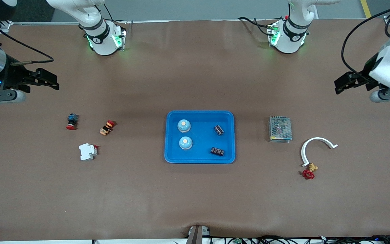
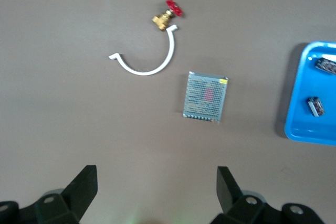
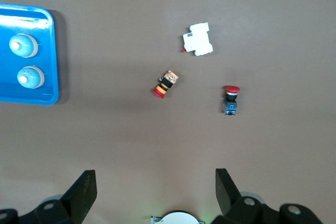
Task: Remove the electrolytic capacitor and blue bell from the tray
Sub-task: 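Move both grippers from rest toward the blue tray, then grasp a black capacitor with the left gripper while the right gripper grasps a dome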
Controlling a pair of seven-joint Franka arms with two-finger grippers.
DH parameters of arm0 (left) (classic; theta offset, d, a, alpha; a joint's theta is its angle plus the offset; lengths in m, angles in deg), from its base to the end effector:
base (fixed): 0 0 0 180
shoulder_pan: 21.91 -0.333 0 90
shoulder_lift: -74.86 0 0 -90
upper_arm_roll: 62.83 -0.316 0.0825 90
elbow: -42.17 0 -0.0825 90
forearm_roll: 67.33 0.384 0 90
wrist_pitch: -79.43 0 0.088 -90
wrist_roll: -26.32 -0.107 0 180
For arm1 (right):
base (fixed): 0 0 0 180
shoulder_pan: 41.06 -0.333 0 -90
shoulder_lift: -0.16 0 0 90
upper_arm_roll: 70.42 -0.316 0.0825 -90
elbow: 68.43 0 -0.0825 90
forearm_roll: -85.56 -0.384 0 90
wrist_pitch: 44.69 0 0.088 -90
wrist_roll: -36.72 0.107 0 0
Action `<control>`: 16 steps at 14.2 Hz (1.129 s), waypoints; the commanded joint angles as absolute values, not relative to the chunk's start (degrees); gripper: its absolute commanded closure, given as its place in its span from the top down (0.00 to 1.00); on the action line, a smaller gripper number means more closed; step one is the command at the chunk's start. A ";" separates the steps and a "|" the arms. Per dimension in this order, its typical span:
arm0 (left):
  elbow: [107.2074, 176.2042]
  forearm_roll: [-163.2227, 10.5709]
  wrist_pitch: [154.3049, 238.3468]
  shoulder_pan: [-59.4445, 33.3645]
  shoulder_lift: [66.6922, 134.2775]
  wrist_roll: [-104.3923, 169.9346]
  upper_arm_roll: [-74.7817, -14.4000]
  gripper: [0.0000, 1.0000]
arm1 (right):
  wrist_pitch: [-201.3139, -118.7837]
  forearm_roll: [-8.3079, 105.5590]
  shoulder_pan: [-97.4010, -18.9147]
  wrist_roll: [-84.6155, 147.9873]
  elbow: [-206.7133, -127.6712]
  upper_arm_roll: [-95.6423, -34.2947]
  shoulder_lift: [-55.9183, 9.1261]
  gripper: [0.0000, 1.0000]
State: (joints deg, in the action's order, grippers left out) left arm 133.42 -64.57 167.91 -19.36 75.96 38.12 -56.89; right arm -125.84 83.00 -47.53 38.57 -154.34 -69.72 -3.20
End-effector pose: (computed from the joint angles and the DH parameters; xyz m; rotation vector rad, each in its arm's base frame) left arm 0.5509 -0.0764 0.6015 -3.0817 -0.0884 0.0898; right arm 0.5524 0.0614 0.6128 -3.0972 -0.1117 0.2240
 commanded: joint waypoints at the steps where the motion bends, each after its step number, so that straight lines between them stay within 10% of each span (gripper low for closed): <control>1: 131.90 -65.49 170.29 -16.92 80.74 39.33 -55.28 1.00 | -125.55 81.96 -49.57 41.72 -154.21 -69.45 -3.18 1.00; 16: 131.99 -64.79 202.98 1.98 107.45 81.14 -54.39 1.00 | -145.30 78.00 -72.43 69.23 -154.30 -69.36 -17.05 1.00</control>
